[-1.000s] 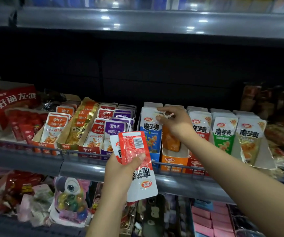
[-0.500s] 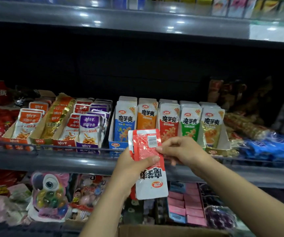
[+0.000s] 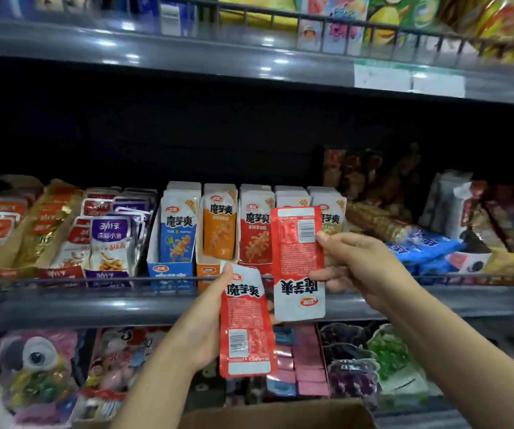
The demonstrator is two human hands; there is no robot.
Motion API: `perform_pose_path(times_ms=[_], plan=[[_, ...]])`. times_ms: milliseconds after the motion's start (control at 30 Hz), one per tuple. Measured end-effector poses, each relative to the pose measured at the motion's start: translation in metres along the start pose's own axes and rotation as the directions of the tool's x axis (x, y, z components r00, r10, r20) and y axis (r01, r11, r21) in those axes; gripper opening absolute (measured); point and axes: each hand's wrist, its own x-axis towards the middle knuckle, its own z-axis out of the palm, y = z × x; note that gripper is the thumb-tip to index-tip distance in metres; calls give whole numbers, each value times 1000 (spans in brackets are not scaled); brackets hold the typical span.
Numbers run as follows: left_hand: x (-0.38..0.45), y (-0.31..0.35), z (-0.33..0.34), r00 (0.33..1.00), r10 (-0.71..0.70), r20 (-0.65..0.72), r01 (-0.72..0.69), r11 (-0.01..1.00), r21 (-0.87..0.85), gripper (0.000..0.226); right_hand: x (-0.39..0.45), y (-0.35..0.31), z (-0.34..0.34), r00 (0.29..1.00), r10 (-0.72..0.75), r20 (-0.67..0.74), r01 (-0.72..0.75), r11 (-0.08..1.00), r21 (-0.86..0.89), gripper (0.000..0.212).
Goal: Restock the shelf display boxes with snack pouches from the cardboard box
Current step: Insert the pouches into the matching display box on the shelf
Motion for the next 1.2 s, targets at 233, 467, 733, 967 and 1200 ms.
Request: perform_pose_path(times_ms=[233,467,733,967,1200], plan=[[6,-5,-5,999,-33,5,33,998,-44,64,-12,0,1,978,-194,-76,186,978,-95,21],[6,-6,-7,998,-21,-54,18,999,-48,70,-23,17,-5,917,-389,83,384,814,-436,9],[13,-14,6,999,36,-19,-37,999,-20,33,-22,48,-4,816,-500,290,574,636,-516,24],[14,-20,7,995,21,-102,-20,1000,7,19,-20,59,0,825,-470,314,565,686,-459,28],[15,-23,9,962,123,-245,-120,992,27,42,-18,66,3,853,-364,374,481,826,-293,52]])
